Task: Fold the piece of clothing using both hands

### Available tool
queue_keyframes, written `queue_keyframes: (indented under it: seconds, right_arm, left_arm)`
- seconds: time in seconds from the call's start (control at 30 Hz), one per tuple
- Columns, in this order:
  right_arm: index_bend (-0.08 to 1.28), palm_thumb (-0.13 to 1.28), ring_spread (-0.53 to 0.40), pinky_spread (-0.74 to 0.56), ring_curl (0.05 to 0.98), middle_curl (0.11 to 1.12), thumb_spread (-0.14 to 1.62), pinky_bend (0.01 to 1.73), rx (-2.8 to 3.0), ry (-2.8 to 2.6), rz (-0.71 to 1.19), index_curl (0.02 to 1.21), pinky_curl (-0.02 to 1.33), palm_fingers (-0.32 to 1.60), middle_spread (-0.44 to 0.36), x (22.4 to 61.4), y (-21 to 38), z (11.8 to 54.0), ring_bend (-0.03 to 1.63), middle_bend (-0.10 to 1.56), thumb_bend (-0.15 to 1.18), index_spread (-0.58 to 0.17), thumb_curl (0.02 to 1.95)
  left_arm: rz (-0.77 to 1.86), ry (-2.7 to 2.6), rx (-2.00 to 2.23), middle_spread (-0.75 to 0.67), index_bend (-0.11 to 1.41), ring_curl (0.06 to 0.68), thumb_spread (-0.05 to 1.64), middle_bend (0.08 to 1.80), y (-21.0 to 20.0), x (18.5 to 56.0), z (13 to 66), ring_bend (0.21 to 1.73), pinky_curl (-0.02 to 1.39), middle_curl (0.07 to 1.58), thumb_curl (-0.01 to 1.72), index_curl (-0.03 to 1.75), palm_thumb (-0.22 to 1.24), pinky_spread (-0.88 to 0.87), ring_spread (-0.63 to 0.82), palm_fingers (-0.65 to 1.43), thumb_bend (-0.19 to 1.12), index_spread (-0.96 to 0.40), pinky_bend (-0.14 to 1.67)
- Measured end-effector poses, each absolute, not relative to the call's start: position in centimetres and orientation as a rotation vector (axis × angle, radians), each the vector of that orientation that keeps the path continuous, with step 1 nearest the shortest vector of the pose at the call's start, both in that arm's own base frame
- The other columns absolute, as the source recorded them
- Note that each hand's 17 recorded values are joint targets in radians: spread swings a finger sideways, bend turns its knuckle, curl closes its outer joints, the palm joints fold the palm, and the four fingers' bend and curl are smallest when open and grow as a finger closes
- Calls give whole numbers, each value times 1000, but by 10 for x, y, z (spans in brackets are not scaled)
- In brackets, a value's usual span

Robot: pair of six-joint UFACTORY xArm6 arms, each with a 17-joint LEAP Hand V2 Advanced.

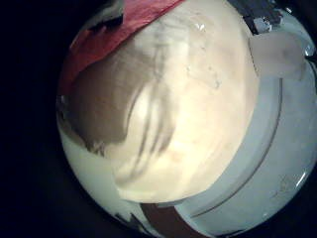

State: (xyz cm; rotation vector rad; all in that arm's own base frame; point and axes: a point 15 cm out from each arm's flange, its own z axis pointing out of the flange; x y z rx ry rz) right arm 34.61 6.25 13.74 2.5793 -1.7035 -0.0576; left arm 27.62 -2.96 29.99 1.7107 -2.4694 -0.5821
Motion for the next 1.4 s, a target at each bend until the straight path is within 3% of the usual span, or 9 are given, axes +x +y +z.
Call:
queue_keyframes:
  seconds: [0.1, 0.3, 0.5, 0.73, 1.07, 1.4]
  right_arm:
    - [673, 988, -255, -410, 524, 645, 1077, 961, 2597, -1717, -23, 575, 564, 1386, -188, 349, 63, 150, 1024, 877, 7, -356, 416]
    - [899, 1080, -252, -351, 612, 735, 1147, 1138, 2564, -1694, -76, 706, 672, 1225, -167, 326, 57, 168, 1196, 1088, 36, -330, 470]
    - [999, 1095, -244, -305, 676, 784, 1191, 1216, 2491, -1642, -191, 784, 754, 1111, -164, 283, 48, 194, 1287, 1193, 24, -307, 511]
    - [1038, 1117, -240, -279, 719, 809, 1213, 1236, 2476, -1607, -222, 832, 823, 1061, -161, 265, 48, 245, 1323, 1240, 12, -293, 552]
    - [1039, 1128, -239, -270, 753, 821, 1225, 1213, 2481, -1653, -147, 867, 892, 1045, -157, 307, 49, 319, 1323, 1255, -6, -283, 594]
    - [1024, 1111, -241, -263, 778, 833, 1228, 1182, 2345, -1630, -286, 893, 956, 1013, -159, 376, 50, 301, 1327, 1258, -12, -280, 618]
  left_arm:
    - [-588, -2466, 1704, -588, 195, 507, 966, 910, -28, 274, 301, 1269, 564, 1071, 739, 1579, 869, -735, -471, 1072, -14, -652, 892]
    - [-606, -2466, 1666, -593, 192, 508, 966, 905, -26, 266, 305, 1260, 570, 1077, 736, 1600, 864, -738, -474, 1073, -15, -631, 886]
    - [-631, -2461, 1610, -598, 187, 511, 967, 903, -24, 255, 313, 1260, 571, 1082, 733, 1612, 856, -740, -476, 1070, -18, -608, 874]
    - [-640, -2439, 1552, -601, 186, 511, 968, 901, -24, 243, 327, 1255, 574, 1086, 729, 1622, 854, -743, -475, 1070, -15, -582, 862]
    - [-607, -2450, 1622, -606, 184, 513, 961, 894, -23, 279, 365, 1253, 581, 1090, 720, 1633, 853, -746, -476, 1076, -16, -546, 868]
    - [-591, -2495, 1769, -609, 187, 517, 959, 887, -12, 367, 342, 1261, 590, 1096, 715, 1648, 854, -746, -478, 1066, -16, -511, 860]
